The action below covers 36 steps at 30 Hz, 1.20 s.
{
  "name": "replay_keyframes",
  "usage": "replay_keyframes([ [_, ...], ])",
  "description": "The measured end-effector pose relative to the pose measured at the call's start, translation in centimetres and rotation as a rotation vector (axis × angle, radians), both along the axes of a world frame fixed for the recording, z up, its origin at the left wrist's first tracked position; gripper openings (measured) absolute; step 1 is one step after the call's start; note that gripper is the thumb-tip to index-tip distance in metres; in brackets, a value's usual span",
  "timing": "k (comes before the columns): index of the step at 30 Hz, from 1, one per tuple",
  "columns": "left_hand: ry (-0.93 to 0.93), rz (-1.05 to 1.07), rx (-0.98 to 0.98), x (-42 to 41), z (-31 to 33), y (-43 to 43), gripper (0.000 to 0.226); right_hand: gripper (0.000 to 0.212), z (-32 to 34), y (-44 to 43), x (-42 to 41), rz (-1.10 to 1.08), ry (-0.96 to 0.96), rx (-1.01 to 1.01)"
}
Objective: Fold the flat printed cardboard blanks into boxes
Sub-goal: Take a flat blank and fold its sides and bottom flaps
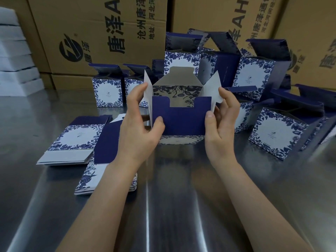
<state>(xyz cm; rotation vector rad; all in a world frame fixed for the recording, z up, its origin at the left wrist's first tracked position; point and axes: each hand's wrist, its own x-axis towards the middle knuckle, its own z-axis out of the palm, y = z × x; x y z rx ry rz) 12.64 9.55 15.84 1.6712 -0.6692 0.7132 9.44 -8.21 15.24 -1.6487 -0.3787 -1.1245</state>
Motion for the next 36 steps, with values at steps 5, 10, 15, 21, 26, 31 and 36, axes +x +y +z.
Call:
replay_keyframes([
  [5, 0.007, 0.063, -0.018, -0.1, -0.4, -0.4, 0.069, 0.052, -0.3, 0.0, 0.2, -0.040, -0.027, -0.029],
  [10, -0.031, 0.195, 0.033, -0.8, -0.6, -1.3, 0.076, 0.061, -0.6, 0.3, 0.3, -0.120, -0.031, -0.067],
  [15, -0.078, 0.215, 0.084, -0.9, -1.2, -1.6, 0.088, 0.068, -0.2, -0.3, 0.0, -0.120, -0.011, -0.160],
  [21, -0.169, 0.280, 0.195, -0.5, -2.1, -2.4, 0.076, 0.051, 0.6, 0.0, -0.7, -0.263, 0.049, -0.347],
  [26, -0.222, 0.297, 0.225, -0.3, -2.4, -2.6, 0.074, 0.048, 1.2, -0.2, -1.0, -0.329, 0.068, -0.371],
  [31, -0.229, 0.268, 0.241, -0.5, -2.8, -2.9, 0.060, 0.048, 1.4, -0.3, -0.9, -0.322, 0.073, -0.351],
  [36, 0.060, -0.030, 0.047, -0.8, -2.9, -3.8, 0.041, 0.052, 1.7, -0.4, -1.2, -0.239, 0.049, -0.368],
])
